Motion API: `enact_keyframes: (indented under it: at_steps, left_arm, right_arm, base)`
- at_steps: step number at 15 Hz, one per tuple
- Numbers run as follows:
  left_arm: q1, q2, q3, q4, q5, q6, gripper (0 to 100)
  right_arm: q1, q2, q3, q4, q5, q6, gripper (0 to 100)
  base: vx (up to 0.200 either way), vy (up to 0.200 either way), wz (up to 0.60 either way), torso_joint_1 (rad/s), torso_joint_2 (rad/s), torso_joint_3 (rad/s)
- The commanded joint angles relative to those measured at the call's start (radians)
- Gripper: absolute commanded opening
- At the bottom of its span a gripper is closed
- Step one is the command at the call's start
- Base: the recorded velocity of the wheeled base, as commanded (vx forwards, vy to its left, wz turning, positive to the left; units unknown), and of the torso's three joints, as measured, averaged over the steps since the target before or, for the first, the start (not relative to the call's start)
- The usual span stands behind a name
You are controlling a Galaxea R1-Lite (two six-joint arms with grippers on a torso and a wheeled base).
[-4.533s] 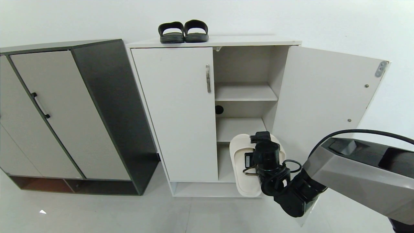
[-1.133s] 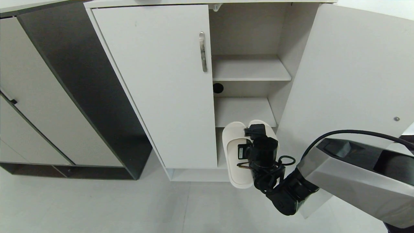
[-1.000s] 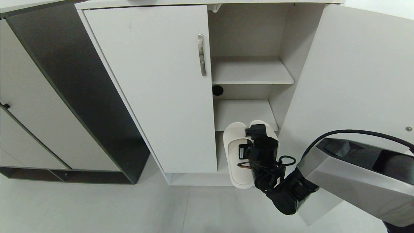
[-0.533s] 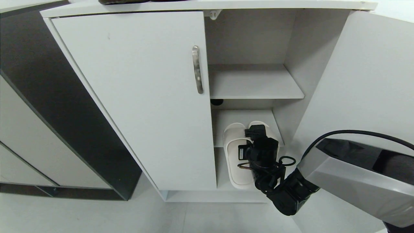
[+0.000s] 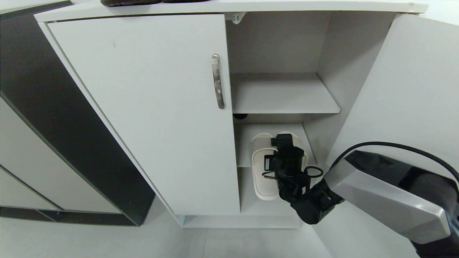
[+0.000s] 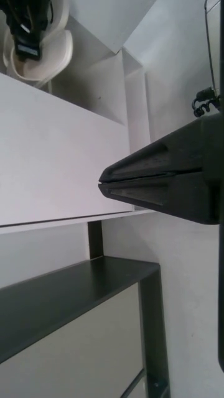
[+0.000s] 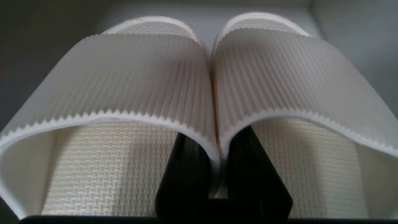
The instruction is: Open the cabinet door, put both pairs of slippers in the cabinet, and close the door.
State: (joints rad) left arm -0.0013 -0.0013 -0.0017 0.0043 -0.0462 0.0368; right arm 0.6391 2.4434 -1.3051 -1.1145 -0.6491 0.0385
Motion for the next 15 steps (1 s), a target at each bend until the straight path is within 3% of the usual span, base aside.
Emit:
enact_keyframes:
  at_steps: [1,10,15]
  left_arm:
    - [0.0,0.001,0.0,0.0,0.0,0.0,0]
    - [0.0,0.001,0.0,0.0,0.0,-0.002,0]
    - [0.0,0.001,0.0,0.0,0.0,0.0,0]
  right_arm:
    - [-0.021,0.065,-0.125,0.085,0.0,0.031,0]
    - [-0.084,0.177,-0.595,0.444,0.003,0.043,0]
    - [-0.102,0.177,-0.643,0.456,0.005,0.037,0]
  base:
    - [0.0,0.0,0.0,0.0,0.0,0.0]
    - [0.0,0.0,0.0,0.0,0.0,0.0]
    - [0.0,0.0,0.0,0.0,0.0,0.0]
